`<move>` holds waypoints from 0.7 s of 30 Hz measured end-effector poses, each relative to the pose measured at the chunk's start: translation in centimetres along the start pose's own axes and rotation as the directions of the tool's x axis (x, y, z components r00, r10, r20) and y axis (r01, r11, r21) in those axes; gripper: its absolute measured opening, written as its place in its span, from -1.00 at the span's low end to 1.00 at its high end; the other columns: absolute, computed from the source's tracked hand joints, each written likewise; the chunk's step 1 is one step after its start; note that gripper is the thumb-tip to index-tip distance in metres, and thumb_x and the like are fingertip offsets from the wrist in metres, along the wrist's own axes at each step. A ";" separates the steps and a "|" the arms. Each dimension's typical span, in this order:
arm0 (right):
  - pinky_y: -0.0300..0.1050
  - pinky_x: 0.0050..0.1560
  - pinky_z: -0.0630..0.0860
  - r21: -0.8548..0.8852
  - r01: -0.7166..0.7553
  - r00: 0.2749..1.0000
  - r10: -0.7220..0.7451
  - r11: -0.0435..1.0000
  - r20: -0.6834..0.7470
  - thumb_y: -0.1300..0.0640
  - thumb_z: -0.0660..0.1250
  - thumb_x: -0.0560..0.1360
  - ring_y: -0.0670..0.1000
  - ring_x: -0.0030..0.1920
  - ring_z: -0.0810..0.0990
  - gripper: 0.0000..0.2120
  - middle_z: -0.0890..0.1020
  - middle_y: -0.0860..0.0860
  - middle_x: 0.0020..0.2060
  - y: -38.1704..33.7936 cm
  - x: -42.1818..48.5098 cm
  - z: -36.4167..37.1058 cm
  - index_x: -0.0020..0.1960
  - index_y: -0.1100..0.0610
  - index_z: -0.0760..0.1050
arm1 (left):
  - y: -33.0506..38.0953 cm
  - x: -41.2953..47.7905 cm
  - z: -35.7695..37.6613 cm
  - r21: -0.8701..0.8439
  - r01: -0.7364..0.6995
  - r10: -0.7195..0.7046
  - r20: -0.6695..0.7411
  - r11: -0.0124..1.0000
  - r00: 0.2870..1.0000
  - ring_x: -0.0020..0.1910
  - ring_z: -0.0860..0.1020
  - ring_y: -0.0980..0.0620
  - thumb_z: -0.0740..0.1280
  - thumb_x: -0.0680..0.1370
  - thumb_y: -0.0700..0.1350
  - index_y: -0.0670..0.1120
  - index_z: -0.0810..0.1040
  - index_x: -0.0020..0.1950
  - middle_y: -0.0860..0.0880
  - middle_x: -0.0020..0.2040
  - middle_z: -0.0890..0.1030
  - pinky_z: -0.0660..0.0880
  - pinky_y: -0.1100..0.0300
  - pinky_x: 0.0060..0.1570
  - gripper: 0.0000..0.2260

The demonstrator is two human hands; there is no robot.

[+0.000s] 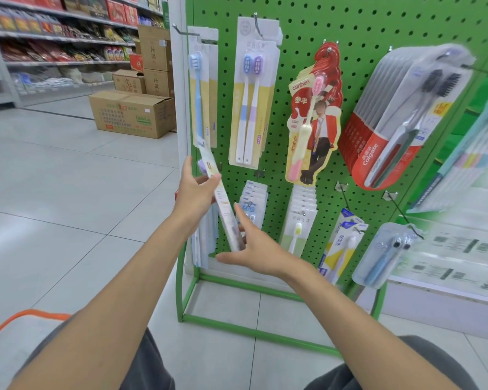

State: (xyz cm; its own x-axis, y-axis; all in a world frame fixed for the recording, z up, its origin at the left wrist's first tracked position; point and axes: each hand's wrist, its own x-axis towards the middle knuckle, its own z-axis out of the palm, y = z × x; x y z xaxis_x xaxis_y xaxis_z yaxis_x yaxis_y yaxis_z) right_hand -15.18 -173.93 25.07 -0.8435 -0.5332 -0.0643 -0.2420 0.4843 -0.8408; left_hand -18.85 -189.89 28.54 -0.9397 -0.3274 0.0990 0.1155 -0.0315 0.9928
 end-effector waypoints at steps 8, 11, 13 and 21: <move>-0.17 -0.10 0.58 0.069 0.018 1.000 -0.018 0.997 0.004 0.18 0.52 0.41 -0.15 0.01 0.62 -0.08 0.63 -0.14 0.13 0.4 0.7 0.1 0.53 -0.18 0.01 | 0.1 -0.2 0.4 -0.143 0.051 -0.042 0.062 0.988 0.997 -0.01 0.65 -0.04 0.19 0.66 -0.24 -0.03 0.48 0.30 -0.08 0.10 0.67 0.59 0.00 0.02 -0.75; -0.12 0.00 0.58 0.078 0.022 0.997 -0.017 0.997 -0.073 0.16 0.49 0.44 -0.09 0.00 0.64 -0.18 0.65 -0.05 0.10 0.3 1.0 -0.5 0.52 -0.08 0.09 | -0.1 -0.5 0.8 -0.156 0.065 -0.042 0.147 0.986 0.988 0.00 0.65 -0.02 0.18 0.67 -0.23 -0.03 0.51 0.29 -0.05 0.08 0.69 0.57 -0.02 0.08 -0.75; -0.18 -0.11 0.59 0.194 0.007 0.990 0.020 0.981 -0.138 0.18 0.45 0.48 -0.03 -0.01 0.66 -0.26 0.65 0.04 0.09 0.1 1.2 -1.5 0.51 -0.05 0.13 | -0.2 -1.0 1.3 -0.148 0.073 -0.042 0.206 0.986 0.978 0.04 0.65 -0.03 0.18 0.66 -0.22 -0.06 0.50 0.33 -0.06 0.11 0.68 0.56 -0.04 0.10 -0.73; 0.04 0.14 0.60 0.412 0.138 0.891 0.068 0.901 -0.449 0.22 0.36 0.54 0.02 0.08 0.66 -0.63 0.67 0.04 0.07 -0.8 0.9 -5.7 0.32 0.06 0.43 | -0.9 -2.4 2.7 -0.082 0.097 -0.053 0.427 0.992 0.903 0.10 0.65 -0.06 0.19 0.66 -0.16 -0.03 0.53 0.30 -0.04 0.14 0.68 0.56 0.04 0.04 -0.75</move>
State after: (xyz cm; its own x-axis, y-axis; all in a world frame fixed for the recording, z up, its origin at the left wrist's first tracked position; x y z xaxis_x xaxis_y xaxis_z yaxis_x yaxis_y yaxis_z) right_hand -18.48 -170.82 28.78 -0.9833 -0.1310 0.1263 -0.1370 0.0766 -0.9876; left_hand -17.60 -186.57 27.60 -0.9919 0.1091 0.0656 0.0500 -0.1402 0.9889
